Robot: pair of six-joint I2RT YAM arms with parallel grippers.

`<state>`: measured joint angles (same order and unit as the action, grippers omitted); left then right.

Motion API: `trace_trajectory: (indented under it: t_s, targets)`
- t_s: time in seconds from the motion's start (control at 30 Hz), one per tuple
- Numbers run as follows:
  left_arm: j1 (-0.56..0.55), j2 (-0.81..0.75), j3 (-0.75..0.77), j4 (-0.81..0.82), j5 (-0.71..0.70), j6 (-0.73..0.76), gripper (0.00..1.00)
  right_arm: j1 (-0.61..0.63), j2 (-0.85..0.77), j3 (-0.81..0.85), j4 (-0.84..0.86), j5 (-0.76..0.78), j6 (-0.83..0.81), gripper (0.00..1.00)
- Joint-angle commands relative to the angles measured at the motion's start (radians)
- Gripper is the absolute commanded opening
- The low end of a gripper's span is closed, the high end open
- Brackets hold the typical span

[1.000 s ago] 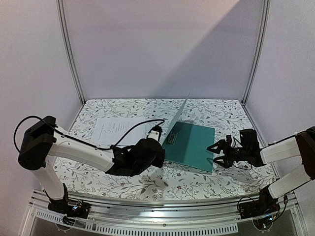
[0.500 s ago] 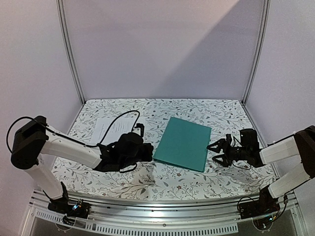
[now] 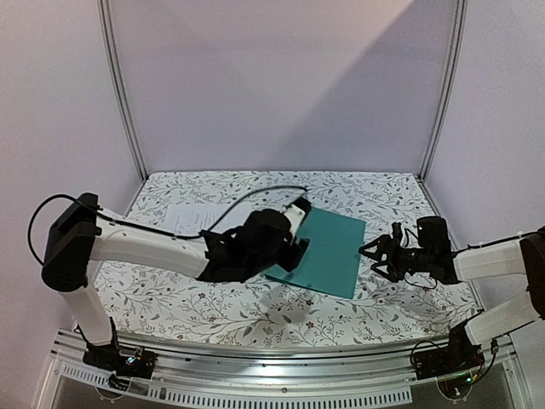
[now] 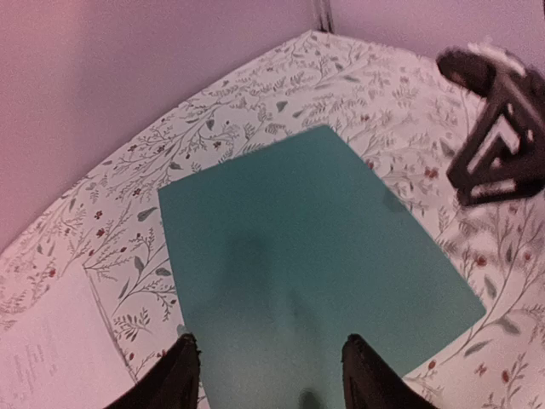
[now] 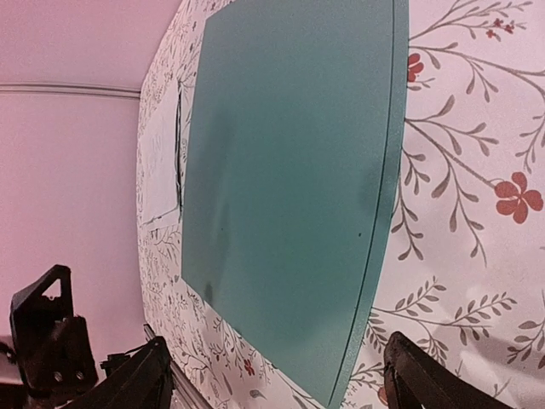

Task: Put the files into the folder

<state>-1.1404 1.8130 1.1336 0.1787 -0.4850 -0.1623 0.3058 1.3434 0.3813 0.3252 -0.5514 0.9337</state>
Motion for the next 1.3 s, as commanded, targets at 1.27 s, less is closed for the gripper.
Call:
trace_trajectory:
  t_s: [1.27]
  targets:
    - [-0.12, 0.419, 0.026, 0.303, -0.624, 1.05, 0.28, -0.03, 0.02, -0.015, -0.017, -0.017, -0.042, 0.86]
